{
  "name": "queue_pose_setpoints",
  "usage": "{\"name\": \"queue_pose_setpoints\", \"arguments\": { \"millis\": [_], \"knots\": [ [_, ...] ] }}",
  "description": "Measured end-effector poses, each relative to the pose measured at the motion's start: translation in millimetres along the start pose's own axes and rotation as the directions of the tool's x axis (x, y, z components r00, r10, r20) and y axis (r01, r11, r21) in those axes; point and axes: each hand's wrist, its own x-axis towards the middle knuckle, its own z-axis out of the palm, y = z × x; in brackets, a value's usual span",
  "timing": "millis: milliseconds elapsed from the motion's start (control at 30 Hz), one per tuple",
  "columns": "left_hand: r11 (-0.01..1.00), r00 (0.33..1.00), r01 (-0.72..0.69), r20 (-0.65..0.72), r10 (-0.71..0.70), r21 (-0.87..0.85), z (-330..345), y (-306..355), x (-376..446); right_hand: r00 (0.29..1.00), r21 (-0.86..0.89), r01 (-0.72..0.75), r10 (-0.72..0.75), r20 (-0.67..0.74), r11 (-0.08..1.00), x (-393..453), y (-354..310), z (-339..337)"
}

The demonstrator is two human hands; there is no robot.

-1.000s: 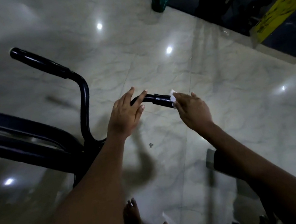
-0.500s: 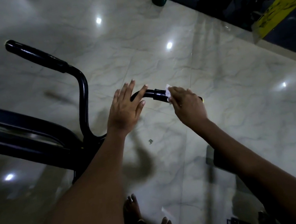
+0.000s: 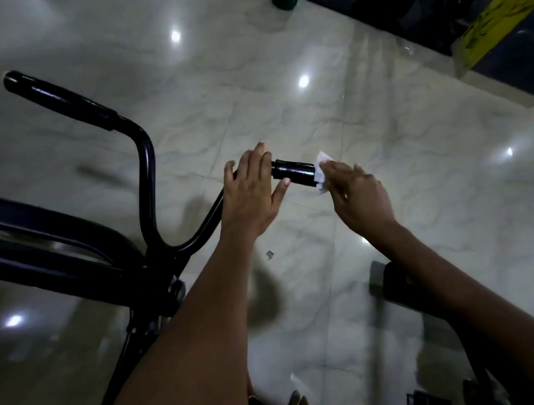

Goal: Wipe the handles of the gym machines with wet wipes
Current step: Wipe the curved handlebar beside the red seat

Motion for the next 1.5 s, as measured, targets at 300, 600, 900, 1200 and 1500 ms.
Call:
{"name": "queue_pose_setpoints", "arguments": {
  "millis": [300, 600, 900, 1200, 1500],
  "knots": [
    [0.996, 0.992, -0.052, -0.111, 0.060, 0.069, 4, -1, 4, 0.994, 0.031, -0.002, 0.005, -0.106, 1.000, -4, 15, -2],
    [0.990, 0.981, -0.104, -0.153, 0.117, 0.090, 5, -5, 4, 0.978, 0.056, 0.118, -0.107, -0.177, 0.991, -8, 24, 3],
    [0.991, 0.980, -0.108, -0.160, 0.119, 0.073, 6, -7, 4, 0.976, 0.003, 0.145, -0.142, -0.167, 0.989, -5, 21, 10],
    [0.991, 0.979, -0.115, -0.164, 0.124, 0.061, 5, -7, 4, 0.953, -0.065, 0.219, -0.228, -0.200, 0.974, 0, 21, 19],
    [0.993, 0.985, -0.110, -0.132, 0.115, 0.048, 3, -6, 3, 0.993, 0.257, -0.059, 0.082, -0.081, 0.965, 9, 35, -3]
  ]
}}
